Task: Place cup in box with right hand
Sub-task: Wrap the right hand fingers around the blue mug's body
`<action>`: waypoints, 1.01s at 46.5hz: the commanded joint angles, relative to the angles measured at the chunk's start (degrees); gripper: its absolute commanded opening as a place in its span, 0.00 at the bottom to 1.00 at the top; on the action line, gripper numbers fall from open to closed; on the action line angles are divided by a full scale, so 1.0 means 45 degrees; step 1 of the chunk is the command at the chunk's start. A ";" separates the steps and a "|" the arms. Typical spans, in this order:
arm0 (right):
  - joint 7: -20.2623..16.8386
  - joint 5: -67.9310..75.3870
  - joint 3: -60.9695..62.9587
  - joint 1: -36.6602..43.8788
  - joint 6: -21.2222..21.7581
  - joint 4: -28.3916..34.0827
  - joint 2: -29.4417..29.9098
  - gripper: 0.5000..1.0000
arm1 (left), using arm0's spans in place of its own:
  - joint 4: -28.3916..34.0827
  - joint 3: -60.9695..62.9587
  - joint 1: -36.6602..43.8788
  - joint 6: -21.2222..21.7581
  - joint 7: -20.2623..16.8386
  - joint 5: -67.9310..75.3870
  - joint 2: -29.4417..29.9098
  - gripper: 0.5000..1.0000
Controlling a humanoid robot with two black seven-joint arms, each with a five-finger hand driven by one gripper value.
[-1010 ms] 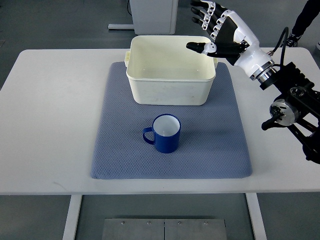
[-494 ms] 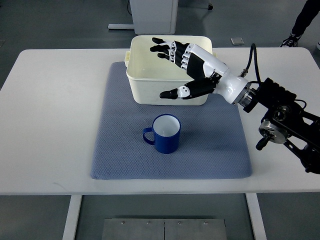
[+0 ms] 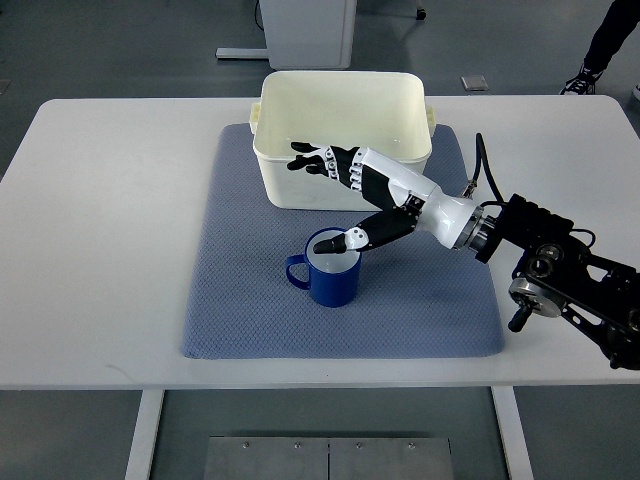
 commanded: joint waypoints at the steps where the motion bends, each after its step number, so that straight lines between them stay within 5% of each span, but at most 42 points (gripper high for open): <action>1: -0.0001 -0.0012 -0.0097 -0.0077 -0.0043 -0.0202 0.0043 1.00 | 0.0000 0.0000 -0.0001 0.0001 -0.0001 -0.0004 0.0000 1.00; 47: 0.0155 -0.0012 -0.1816 -0.0506 -0.1644 -0.1570 0.0356 0.99 | 0.0000 0.0000 -0.0001 0.0001 -0.0001 0.0015 0.0000 1.00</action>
